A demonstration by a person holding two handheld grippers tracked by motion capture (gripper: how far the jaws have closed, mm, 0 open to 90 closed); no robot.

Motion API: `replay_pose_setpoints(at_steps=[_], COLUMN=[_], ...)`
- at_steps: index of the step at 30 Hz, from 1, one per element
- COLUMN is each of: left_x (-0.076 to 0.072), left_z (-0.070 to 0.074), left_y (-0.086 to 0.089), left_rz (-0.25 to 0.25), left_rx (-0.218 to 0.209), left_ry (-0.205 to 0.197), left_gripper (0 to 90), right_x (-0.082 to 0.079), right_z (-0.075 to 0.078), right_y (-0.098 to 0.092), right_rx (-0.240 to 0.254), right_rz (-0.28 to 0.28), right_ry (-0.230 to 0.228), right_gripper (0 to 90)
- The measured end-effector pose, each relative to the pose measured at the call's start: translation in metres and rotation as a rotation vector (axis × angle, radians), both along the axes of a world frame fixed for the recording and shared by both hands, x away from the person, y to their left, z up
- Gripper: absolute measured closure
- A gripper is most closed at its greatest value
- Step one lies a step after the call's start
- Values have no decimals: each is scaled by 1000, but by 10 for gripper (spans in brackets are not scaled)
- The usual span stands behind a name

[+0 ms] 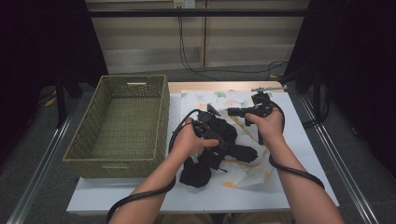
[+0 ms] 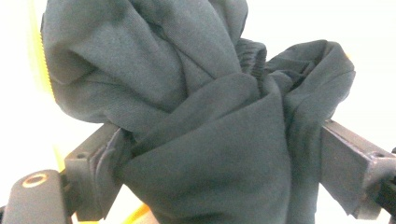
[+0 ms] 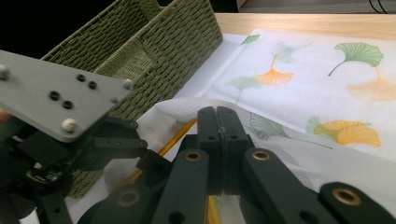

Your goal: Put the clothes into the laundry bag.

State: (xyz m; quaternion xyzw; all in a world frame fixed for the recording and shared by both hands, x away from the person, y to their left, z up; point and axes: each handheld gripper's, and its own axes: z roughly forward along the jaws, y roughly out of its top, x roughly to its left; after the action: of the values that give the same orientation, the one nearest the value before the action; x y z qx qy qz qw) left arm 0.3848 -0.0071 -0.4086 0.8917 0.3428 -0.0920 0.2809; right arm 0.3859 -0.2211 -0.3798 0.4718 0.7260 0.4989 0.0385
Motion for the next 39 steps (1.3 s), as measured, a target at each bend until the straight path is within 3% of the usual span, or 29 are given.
replay_pose_setpoints(at_steps=[5, 8, 16, 19, 24, 25, 32, 39], left_x=[-5, -7, -17, -20, -24, -25, -23, -24], left_z=[2, 3, 2, -1, -8, -10, -14, -16], left_y=[6, 9, 13, 13, 12, 11, 10, 8], left_rz=[7, -30, -49, -49, -73, -74, -49, -51], left_rx=[-39, -9, 20, 28, 86, 76, 64, 72], left_ry=[0, 2, -22, -4, -4, -1, -8, 34], left_gripper=[82, 68, 61, 62, 91, 98, 279, 508], right_x=[0, 0, 0, 0, 0, 0, 0, 0], right_z=[-1, -2, -1, -1, -1, -1, -2, 1], right_y=[0, 1, 2, 2, 1, 1, -1, -1], right_rx=[-1, -9, -16, -18, -11, -12, -10, -7], right_rz=[-2, 3, 3, 3, 0, -1, -1, -2], right_ry=[4, 2, 5, 6, 5, 5, 7, 3], right_gripper=[900, 900, 900, 900, 900, 900, 900, 900])
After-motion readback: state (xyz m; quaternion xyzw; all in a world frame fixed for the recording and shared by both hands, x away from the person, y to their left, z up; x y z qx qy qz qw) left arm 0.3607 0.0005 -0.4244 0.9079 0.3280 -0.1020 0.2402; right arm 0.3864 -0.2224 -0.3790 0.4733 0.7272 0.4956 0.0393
